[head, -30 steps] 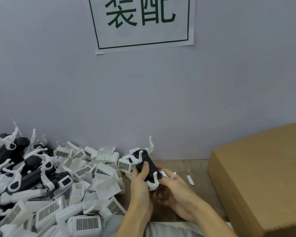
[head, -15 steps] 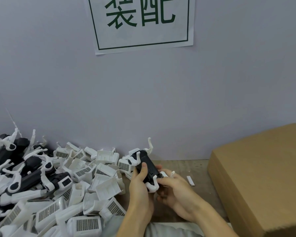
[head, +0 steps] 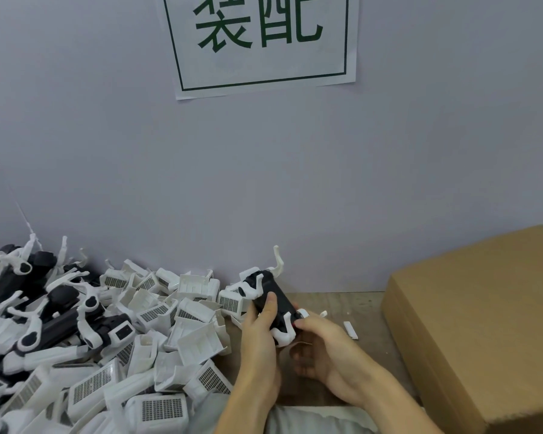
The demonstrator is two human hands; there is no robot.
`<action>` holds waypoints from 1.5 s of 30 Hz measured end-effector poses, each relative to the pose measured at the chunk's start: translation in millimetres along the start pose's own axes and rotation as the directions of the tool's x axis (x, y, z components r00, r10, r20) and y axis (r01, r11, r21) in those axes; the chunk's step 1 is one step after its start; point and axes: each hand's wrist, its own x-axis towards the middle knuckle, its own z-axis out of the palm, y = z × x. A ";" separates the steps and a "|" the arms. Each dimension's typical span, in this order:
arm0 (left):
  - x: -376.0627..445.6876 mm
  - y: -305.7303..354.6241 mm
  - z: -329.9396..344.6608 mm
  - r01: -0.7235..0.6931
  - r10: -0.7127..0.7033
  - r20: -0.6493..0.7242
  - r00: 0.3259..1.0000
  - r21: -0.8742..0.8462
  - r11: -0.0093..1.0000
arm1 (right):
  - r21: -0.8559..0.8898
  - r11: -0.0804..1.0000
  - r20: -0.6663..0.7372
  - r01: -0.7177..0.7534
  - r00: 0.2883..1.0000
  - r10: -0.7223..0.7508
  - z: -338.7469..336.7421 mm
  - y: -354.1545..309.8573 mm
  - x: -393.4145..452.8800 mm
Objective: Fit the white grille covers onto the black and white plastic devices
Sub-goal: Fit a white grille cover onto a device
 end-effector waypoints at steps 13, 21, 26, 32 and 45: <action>9.8 86.7 -27.1 -0.022 0.057 -0.294 0.954 0.121 0.992 | -0.522 0.848 -0.279 0.092 0.921 -0.272 -6.3 14.5 10.7; 8.2 89.5 -30.1 -0.133 0.129 -0.227 0.965 -0.003 0.991 | -0.913 0.407 -0.196 -0.023 0.900 -0.388 3.0 10.7 43.6; 10.9 77.8 -32.0 -0.093 0.101 -0.141 0.985 0.066 0.994 | -0.971 0.135 -0.233 -0.197 0.909 -0.346 13.3 9.9 69.6; 18.1 64.1 -30.9 -0.039 0.059 -0.084 0.995 0.218 0.975 | -0.873 0.478 -0.377 -0.098 0.757 -0.534 3.1 4.8 62.2; 13.0 6.8 -6.1 0.054 -0.091 0.128 0.988 0.267 0.962 | -0.521 0.822 -0.443 0.231 0.750 -0.492 23.4 19.0 -0.1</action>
